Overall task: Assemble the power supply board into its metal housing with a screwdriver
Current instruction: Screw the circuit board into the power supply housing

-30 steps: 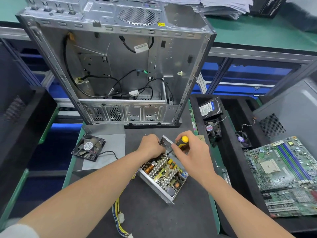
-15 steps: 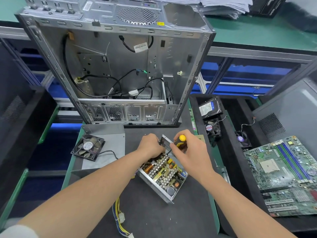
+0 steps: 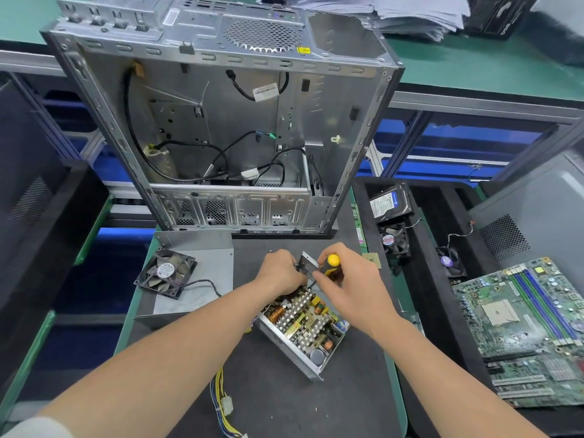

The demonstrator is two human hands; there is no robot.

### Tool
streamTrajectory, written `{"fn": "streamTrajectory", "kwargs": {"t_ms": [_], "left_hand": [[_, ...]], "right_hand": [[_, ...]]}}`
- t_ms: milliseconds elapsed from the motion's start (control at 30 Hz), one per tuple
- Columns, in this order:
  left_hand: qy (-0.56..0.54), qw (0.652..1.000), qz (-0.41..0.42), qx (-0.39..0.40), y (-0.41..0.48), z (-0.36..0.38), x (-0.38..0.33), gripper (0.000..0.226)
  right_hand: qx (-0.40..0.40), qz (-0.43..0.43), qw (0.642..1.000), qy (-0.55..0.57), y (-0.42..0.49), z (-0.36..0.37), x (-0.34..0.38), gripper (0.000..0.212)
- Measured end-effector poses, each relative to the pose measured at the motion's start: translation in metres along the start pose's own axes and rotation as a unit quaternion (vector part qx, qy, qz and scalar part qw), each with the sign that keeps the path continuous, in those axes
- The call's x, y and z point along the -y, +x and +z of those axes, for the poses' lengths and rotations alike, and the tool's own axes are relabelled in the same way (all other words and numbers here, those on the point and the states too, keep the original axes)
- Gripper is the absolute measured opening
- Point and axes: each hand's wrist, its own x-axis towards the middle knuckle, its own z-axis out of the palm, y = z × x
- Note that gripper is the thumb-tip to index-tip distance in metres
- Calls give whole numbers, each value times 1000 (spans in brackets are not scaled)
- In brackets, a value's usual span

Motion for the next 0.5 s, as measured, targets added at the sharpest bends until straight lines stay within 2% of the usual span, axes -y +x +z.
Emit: {"fn": "streamTrajectory", "kwargs": {"t_ms": [200,300,433,500], "left_hand": [[1,1000,3,0,0,0,1,25],[7,1000,3,0,0,0,0,30],[17,1000,7,-5,-1,-1,-1,37],[17,1000,4,-5,-2,-2,-1,36]], "right_hand": [[5,-16,1000,-15,5,-4,1,26],[47,-34,996,-68,12,-10,6,32],[101,-79,988,-88,24,-19,16,10],[133,-81,982,-111,32,-24,20,13]]}}
